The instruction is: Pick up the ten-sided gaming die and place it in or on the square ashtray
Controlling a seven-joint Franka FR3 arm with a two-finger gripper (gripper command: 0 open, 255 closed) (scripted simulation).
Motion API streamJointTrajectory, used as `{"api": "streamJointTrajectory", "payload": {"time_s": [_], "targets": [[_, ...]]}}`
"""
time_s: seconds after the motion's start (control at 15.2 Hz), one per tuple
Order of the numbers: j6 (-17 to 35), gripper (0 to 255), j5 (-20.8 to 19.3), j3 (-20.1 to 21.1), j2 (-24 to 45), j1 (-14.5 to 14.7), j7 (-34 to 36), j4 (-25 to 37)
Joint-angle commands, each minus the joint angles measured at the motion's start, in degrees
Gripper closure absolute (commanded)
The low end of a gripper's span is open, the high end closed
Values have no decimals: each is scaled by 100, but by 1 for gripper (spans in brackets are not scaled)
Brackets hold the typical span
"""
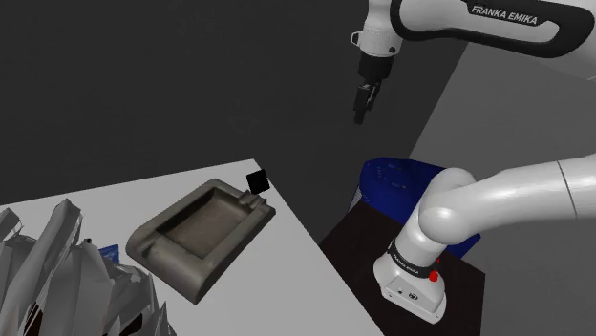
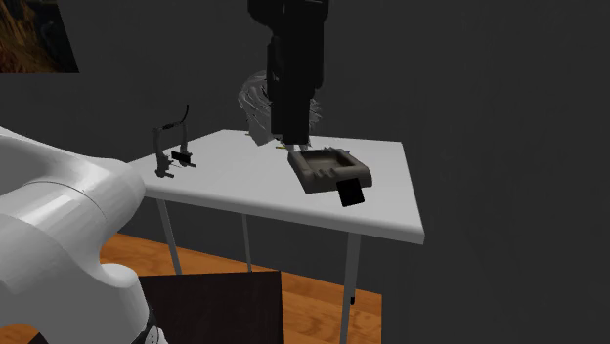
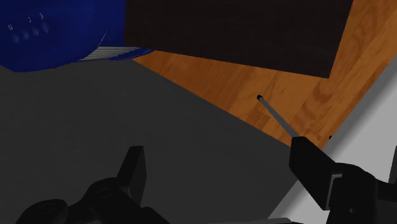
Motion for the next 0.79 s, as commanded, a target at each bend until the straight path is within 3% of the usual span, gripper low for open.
{"api": "streamJointTrajectory", "payload": {"time_s": [0.0, 0.73], "targets": [[0, 0, 0, 0, 0, 0, 0, 0], [1412, 0, 902, 858, 1210, 309, 1238, -167]]}}
